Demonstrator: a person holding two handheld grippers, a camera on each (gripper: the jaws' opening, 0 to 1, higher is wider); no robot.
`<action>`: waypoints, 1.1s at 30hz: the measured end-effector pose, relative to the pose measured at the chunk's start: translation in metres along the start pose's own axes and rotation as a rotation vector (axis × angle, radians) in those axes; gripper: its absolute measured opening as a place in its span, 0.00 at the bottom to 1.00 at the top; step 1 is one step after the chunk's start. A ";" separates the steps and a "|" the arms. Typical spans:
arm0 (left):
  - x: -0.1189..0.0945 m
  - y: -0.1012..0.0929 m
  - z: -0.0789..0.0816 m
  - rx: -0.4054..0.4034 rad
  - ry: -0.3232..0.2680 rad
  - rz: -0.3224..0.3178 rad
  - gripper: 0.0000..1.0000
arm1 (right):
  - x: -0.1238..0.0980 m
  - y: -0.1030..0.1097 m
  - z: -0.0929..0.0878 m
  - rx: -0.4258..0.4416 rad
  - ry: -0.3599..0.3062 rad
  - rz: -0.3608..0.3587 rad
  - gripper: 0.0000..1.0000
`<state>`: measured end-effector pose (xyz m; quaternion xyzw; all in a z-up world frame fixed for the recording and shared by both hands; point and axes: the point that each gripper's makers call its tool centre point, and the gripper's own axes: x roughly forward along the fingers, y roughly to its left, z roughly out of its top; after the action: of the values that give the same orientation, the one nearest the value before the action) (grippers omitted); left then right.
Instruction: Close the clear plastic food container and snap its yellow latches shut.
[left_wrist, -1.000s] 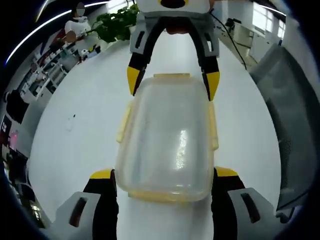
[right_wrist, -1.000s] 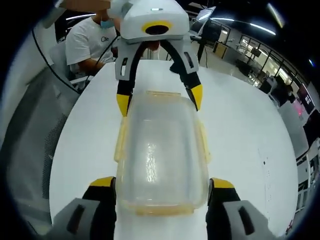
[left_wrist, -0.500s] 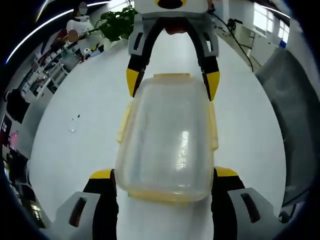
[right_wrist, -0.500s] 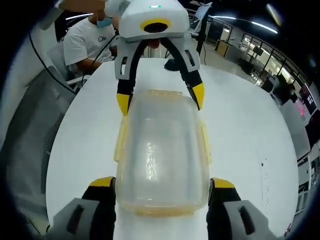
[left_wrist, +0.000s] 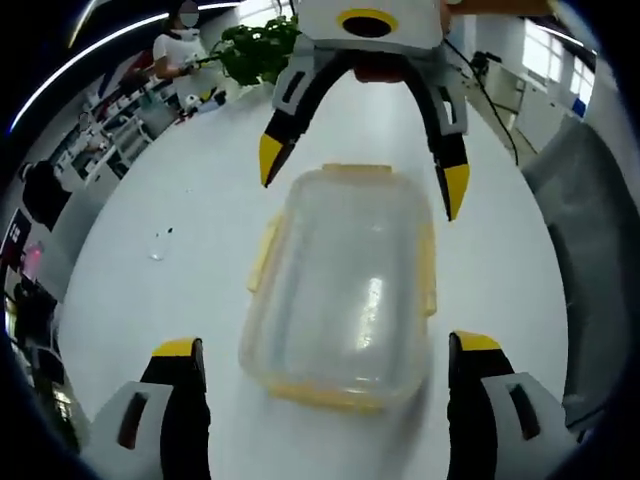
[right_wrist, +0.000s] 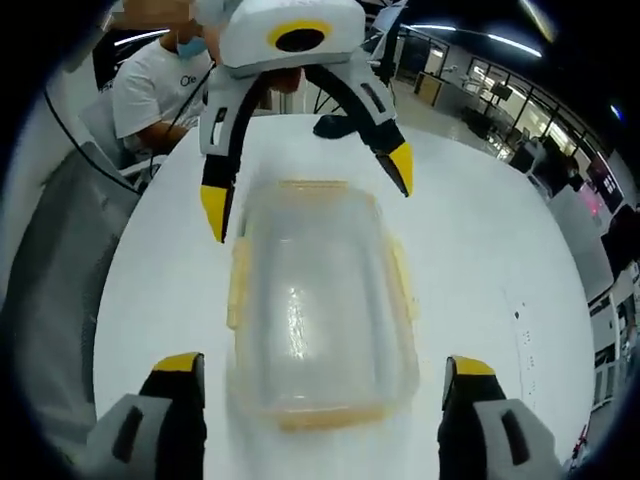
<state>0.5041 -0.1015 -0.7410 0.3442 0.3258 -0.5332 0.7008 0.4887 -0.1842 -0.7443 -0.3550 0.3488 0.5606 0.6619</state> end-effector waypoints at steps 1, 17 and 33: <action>-0.001 0.001 0.000 0.007 0.000 0.016 0.99 | -0.001 0.001 0.001 0.006 -0.005 0.000 0.99; -0.025 -0.012 0.004 -0.086 -0.049 0.079 0.99 | -0.018 0.012 0.014 0.112 -0.097 -0.109 0.99; -0.054 -0.048 0.005 -0.182 -0.127 0.144 0.99 | -0.045 0.045 0.018 0.262 -0.191 -0.201 0.99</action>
<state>0.4464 -0.0870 -0.7005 0.2672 0.3021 -0.4703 0.7850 0.4393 -0.1857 -0.6997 -0.2441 0.3170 0.4725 0.7853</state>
